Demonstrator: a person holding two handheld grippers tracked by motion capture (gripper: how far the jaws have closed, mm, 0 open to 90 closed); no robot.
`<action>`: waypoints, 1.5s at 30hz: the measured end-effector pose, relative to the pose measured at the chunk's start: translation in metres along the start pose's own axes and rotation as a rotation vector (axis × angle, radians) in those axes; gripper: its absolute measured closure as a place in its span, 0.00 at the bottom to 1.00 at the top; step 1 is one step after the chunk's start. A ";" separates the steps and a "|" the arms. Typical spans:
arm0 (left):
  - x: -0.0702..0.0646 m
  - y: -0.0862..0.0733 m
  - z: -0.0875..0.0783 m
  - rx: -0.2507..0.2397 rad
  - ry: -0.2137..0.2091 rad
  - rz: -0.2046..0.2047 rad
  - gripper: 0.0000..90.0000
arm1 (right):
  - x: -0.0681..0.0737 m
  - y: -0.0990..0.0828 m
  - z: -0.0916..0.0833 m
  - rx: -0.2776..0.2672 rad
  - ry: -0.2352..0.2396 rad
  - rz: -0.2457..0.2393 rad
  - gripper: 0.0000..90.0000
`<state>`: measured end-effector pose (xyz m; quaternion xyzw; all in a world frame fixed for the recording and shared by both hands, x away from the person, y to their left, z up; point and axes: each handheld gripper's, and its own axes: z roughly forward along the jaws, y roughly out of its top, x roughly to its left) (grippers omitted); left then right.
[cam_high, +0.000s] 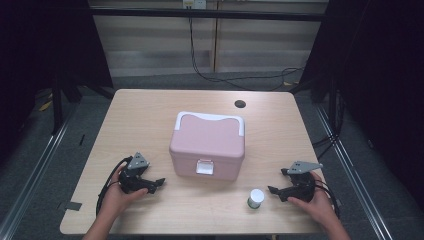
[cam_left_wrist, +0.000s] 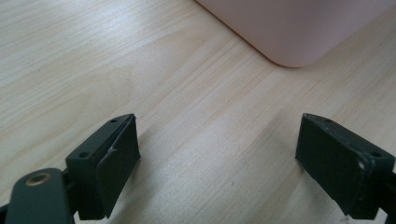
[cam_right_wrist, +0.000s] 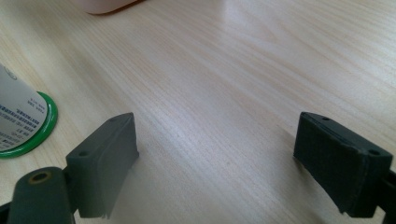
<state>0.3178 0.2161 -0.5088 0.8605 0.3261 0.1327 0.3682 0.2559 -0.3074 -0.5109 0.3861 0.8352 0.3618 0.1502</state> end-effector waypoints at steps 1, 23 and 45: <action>0.000 0.000 0.000 -0.002 0.002 -0.005 0.15 | 0.000 0.000 0.000 0.000 0.001 -0.001 0.14; -0.007 0.097 -0.036 0.137 -0.129 -0.013 0.68 | 0.008 0.123 0.001 -0.038 0.037 0.033 1.00; -0.026 0.118 -0.023 0.159 -0.156 0.154 0.45 | -0.002 0.159 0.037 -0.015 0.051 0.016 1.00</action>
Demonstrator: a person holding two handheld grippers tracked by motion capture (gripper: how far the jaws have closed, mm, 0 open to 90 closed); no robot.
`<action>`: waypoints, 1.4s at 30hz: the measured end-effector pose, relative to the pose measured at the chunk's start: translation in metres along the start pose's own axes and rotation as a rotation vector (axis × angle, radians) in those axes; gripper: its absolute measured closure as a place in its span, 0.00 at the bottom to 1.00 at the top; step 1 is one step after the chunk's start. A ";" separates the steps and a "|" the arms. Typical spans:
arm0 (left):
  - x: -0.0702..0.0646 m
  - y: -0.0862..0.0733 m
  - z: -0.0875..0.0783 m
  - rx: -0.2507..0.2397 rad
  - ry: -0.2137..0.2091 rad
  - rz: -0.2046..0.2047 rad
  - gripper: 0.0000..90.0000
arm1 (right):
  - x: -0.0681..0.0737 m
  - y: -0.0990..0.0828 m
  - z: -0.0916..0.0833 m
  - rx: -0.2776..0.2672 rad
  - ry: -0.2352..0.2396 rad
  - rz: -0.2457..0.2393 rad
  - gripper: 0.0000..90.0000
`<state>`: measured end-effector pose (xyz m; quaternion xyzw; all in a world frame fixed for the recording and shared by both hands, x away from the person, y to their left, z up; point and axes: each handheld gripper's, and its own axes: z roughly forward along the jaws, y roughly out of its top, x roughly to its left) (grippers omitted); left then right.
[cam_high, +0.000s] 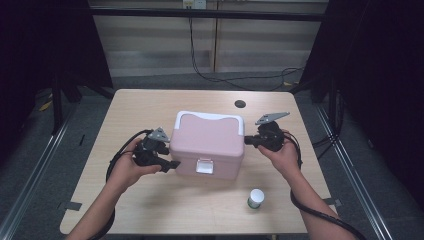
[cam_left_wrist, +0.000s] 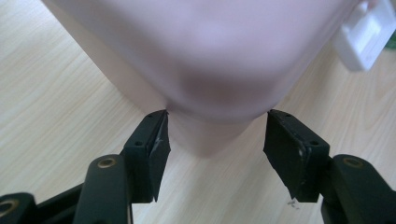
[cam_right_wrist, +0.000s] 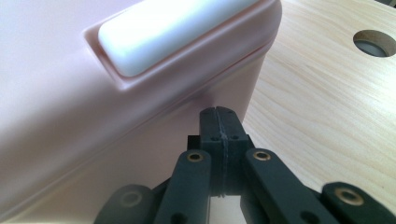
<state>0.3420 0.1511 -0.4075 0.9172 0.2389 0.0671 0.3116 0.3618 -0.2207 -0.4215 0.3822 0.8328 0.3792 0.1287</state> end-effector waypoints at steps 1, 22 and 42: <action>-0.002 0.002 -0.002 0.029 -0.013 -0.001 0.46 | -0.001 0.002 0.002 0.000 0.001 0.005 1.00; -0.004 -0.004 -0.016 0.006 -0.019 -0.073 0.49 | 0.017 0.005 -0.005 0.012 0.035 -0.026 1.00; 0.023 -0.011 -0.038 0.094 0.042 -0.299 0.38 | 0.020 0.004 -0.041 -0.022 0.046 -0.031 1.00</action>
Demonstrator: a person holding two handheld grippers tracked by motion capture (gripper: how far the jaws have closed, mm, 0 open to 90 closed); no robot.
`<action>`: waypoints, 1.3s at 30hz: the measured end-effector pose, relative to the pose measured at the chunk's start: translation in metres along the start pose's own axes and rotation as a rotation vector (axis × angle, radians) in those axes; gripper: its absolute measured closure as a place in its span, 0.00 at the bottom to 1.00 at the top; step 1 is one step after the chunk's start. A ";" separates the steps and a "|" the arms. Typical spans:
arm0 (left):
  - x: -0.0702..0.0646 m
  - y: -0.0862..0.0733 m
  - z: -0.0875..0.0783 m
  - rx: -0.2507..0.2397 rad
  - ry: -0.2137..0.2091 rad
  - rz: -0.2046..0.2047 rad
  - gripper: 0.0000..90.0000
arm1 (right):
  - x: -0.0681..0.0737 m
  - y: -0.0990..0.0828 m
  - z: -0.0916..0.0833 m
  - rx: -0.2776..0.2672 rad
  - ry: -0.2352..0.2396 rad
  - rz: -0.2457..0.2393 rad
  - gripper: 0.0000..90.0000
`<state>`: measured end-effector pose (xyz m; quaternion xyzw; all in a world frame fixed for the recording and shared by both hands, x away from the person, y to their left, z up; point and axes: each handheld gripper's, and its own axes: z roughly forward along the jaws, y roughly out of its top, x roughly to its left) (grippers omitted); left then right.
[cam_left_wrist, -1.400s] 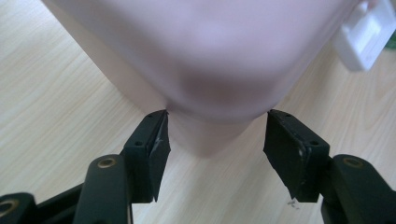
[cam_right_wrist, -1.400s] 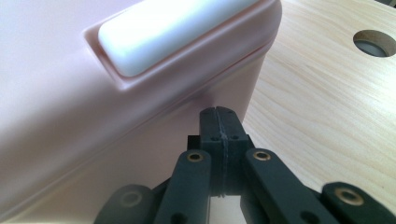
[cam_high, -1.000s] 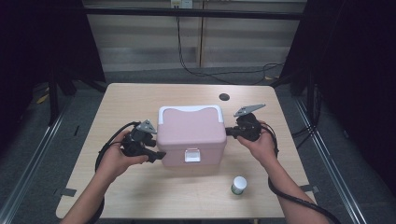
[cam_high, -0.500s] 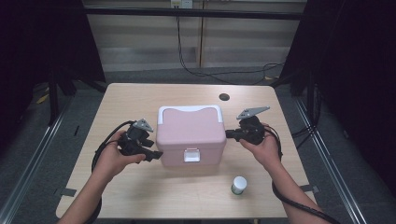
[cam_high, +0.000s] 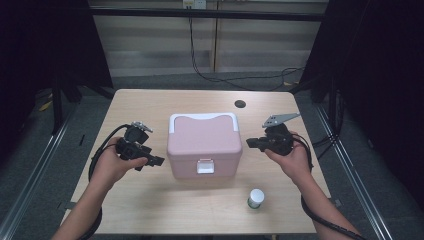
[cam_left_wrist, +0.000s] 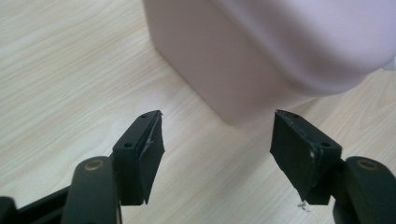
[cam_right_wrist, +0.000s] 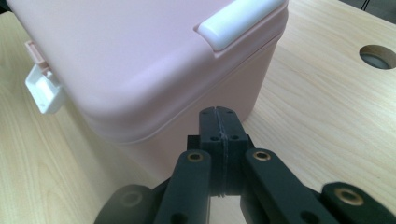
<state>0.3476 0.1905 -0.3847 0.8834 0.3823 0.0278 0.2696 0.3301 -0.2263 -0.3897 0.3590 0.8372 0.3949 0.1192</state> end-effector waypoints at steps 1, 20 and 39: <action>0.001 0.000 -0.001 0.000 0.001 -0.016 0.38 | 0.000 0.000 -0.002 -0.001 0.002 0.002 1.00; 0.021 0.013 -0.013 0.041 0.021 -0.135 0.32 | 0.011 0.031 -0.025 -0.073 0.043 -0.023 1.00; 0.041 0.033 -0.014 0.024 0.032 -0.252 0.25 | 0.033 0.042 0.004 -0.053 0.131 -0.078 0.98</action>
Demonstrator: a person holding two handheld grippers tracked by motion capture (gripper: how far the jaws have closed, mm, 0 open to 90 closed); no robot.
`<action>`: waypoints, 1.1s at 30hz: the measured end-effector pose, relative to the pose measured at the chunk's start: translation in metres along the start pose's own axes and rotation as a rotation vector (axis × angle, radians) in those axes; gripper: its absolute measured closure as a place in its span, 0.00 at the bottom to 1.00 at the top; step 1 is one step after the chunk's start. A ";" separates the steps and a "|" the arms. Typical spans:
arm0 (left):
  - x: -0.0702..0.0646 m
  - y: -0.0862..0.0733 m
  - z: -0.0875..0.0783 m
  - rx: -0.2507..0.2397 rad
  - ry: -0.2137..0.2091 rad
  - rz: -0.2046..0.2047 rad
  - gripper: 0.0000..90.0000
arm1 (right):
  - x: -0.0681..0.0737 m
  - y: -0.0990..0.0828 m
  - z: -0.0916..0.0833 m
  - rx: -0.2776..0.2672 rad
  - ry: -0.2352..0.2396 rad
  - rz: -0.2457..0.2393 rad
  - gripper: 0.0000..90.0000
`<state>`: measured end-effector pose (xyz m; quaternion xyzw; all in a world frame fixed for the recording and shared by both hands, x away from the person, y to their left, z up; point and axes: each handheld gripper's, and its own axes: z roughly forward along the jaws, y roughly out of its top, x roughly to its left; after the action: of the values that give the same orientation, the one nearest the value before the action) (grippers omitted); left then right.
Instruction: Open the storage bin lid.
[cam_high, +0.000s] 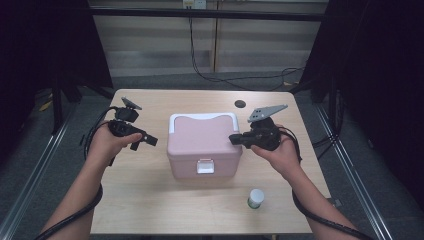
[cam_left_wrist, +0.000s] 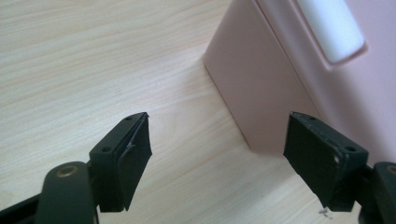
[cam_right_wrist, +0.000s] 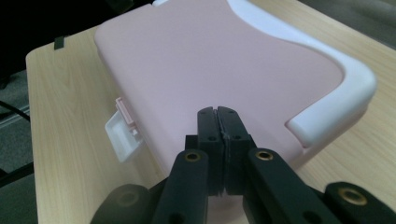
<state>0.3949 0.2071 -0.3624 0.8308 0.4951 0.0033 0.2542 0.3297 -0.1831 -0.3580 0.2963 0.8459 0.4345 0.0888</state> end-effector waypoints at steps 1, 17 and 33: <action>0.000 0.002 0.000 -0.004 0.001 -0.001 0.24 | 0.001 0.000 0.002 0.009 0.001 -0.004 0.98; 0.001 0.024 0.002 -0.009 0.004 -0.064 0.20 | 0.005 0.002 0.005 0.033 -0.016 -0.020 1.00; -0.017 0.052 0.005 -0.010 -0.008 -0.059 0.22 | 0.004 0.003 0.006 0.037 -0.013 -0.016 1.00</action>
<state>0.4307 0.1711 -0.3403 0.8145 0.5183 -0.0051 0.2606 0.3296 -0.1758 -0.3589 0.2937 0.8556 0.4162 0.0921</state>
